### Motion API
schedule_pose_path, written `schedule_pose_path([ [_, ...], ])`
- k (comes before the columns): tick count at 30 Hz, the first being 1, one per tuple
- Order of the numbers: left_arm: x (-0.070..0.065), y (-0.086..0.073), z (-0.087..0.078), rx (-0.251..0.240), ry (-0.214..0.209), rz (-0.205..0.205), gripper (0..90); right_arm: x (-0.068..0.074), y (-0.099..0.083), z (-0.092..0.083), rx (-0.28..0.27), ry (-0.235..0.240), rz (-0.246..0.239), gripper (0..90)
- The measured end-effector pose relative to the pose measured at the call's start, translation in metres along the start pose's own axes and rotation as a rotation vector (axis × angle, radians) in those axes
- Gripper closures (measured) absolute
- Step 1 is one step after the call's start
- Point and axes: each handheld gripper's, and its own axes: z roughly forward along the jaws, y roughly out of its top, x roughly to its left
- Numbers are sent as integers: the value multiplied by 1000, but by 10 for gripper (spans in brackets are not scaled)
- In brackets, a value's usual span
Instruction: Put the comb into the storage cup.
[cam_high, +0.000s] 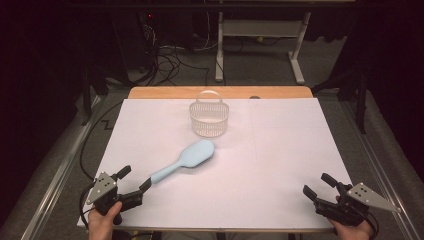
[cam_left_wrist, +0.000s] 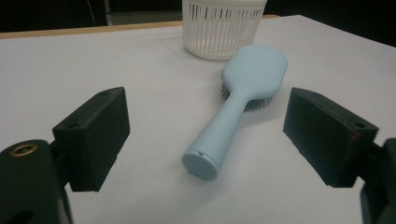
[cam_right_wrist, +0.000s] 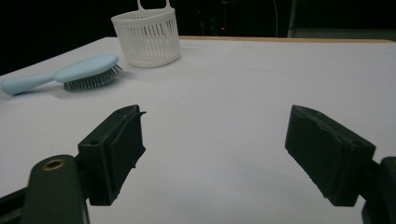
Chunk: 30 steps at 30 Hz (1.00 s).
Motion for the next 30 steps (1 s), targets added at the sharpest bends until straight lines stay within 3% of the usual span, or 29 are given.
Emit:
schedule_pose_path([
  [19, -8, 7, 7, 1, -26, 39, 156, 0, 0, 0, -1, 0, 2, 199],
  [30, -8, 10, 13, 12, -55, 32, 158, 0, 0, 0, 0, -1, 3, 199],
])
